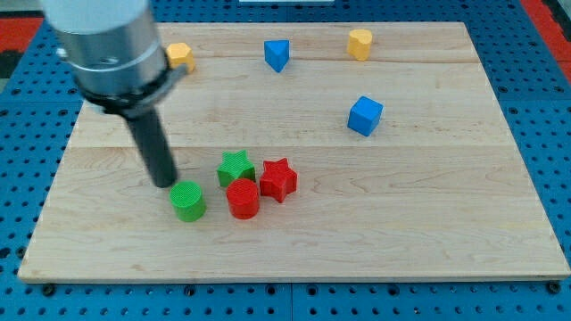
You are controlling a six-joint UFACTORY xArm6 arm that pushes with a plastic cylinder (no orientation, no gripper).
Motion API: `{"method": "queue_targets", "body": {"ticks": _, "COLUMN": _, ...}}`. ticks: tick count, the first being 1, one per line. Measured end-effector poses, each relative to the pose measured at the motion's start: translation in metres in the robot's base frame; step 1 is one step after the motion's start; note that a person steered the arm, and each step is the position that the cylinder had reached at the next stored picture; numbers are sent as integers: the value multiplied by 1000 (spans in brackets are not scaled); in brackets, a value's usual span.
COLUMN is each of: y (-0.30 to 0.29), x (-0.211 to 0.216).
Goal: Push the yellow hexagon closer to the blue triangle
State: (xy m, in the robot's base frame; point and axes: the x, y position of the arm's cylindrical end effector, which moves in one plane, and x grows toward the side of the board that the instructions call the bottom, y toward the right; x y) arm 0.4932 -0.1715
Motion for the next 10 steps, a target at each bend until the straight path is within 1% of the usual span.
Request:
{"method": "queue_targets", "body": {"ticks": 1, "y": -16, "x": 47}}
{"method": "queue_targets", "body": {"ticks": 2, "y": 40, "x": 68}}
{"method": "queue_targets", "body": {"ticks": 3, "y": 83, "x": 51}}
{"method": "queue_targets", "body": {"ticks": 4, "y": 67, "x": 61}}
{"method": "queue_targets", "body": {"ticks": 5, "y": 25, "x": 27}}
{"method": "queue_targets", "body": {"ticks": 6, "y": 24, "x": -42}}
{"method": "queue_targets", "body": {"ticks": 7, "y": 21, "x": -96}}
{"method": "queue_targets", "body": {"ticks": 8, "y": 21, "x": -103}}
{"method": "queue_targets", "body": {"ticks": 9, "y": 25, "x": -98}}
{"method": "queue_targets", "body": {"ticks": 10, "y": 11, "x": -98}}
